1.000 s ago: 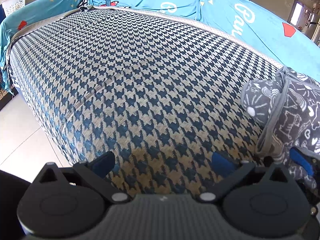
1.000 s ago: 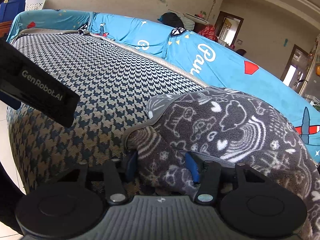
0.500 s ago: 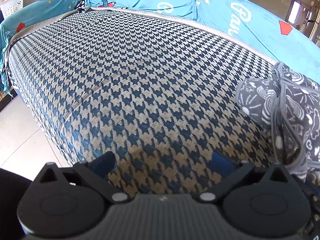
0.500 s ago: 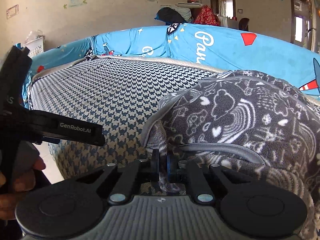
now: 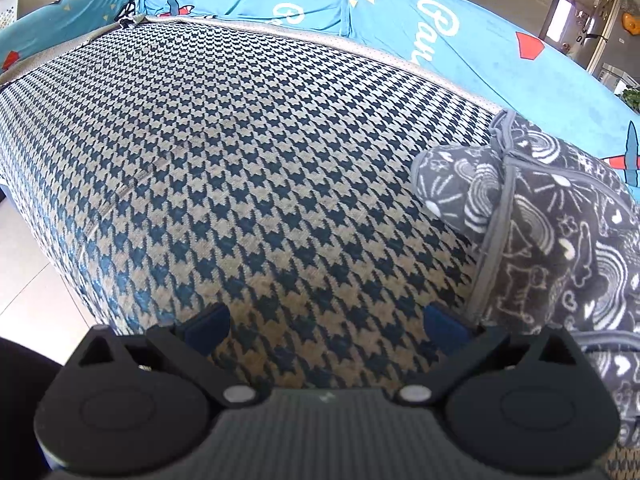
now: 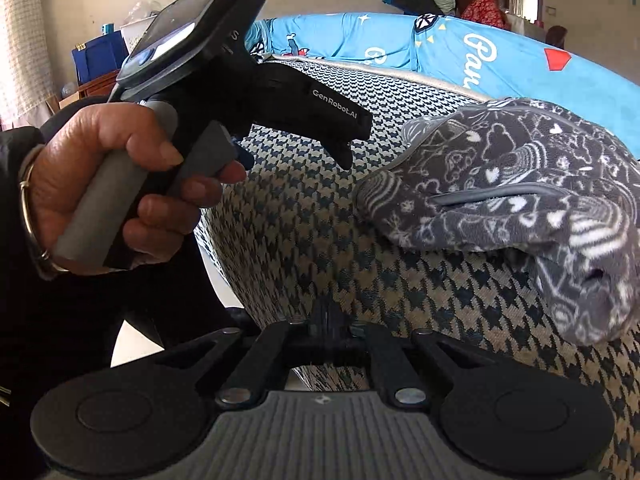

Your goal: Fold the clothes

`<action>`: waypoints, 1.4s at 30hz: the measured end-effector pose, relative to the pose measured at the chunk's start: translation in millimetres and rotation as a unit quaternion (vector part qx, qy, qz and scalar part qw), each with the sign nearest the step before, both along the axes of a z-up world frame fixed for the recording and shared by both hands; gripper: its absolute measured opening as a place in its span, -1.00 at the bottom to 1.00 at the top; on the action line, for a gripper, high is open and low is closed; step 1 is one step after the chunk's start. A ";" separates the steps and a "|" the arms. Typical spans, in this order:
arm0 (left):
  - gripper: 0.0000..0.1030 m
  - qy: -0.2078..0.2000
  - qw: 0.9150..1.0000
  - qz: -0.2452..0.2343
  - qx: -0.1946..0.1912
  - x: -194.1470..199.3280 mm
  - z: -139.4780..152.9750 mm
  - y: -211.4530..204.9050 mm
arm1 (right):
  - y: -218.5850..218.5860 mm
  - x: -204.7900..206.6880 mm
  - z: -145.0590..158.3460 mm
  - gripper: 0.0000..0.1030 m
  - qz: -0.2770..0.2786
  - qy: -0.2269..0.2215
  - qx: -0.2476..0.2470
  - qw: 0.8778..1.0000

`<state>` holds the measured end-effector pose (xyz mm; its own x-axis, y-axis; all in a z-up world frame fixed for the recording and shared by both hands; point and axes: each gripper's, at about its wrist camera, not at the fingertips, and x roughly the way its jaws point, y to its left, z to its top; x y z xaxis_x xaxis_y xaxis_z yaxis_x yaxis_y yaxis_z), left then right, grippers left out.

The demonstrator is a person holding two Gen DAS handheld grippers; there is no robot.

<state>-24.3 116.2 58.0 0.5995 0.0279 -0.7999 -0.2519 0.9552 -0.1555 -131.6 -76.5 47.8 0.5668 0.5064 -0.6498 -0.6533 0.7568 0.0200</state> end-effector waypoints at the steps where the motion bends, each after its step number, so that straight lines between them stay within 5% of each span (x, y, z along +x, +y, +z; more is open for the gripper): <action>1: 1.00 0.002 1.000 -0.005 -0.002 1.2 -1.0 -2.6 | -2.4 -2.9 0.7 -0.94 -0.005 -0.006 0.000 1.000; 9: 1.00 0.021 0.999 -0.041 0.008 9.1 -14.6 -21.6 | -35.1 23.9 30.2 -0.79 -0.113 -0.047 0.052 0.991; 19: 1.00 0.000 0.994 -0.107 0.025 9.9 -18.5 -46.6 | -48.0 66.6 62.9 0.38 -0.147 -0.083 0.078 0.982; 31: 1.00 -0.011 0.989 -0.147 0.026 5.3 -23.8 -51.2 | -10.2 135.6 45.3 0.47 -0.127 -0.051 0.051 0.989; 38: 1.00 -0.012 0.988 -0.154 0.021 2.5 -22.0 -50.5 | 18.4 158.3 18.7 0.56 -0.163 -0.055 -0.011 0.985; 40: 1.00 -0.013 0.988 -0.155 0.019 1.0 -20.7 -50.3 | 21.2 160.3 14.7 0.42 -0.166 -0.065 -0.020 0.984; 42: 1.00 -0.013 0.987 -0.156 0.016 -0.5 -19.5 -50.0 | 20.1 161.2 12.9 0.06 -0.176 -0.076 -0.026 0.981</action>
<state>-24.8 66.2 38.5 0.6034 -0.1362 -0.7858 0.0596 0.9903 -0.1258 29.7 -56.4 60.7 0.7924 0.2307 -0.5647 -0.3446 0.9331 -0.1023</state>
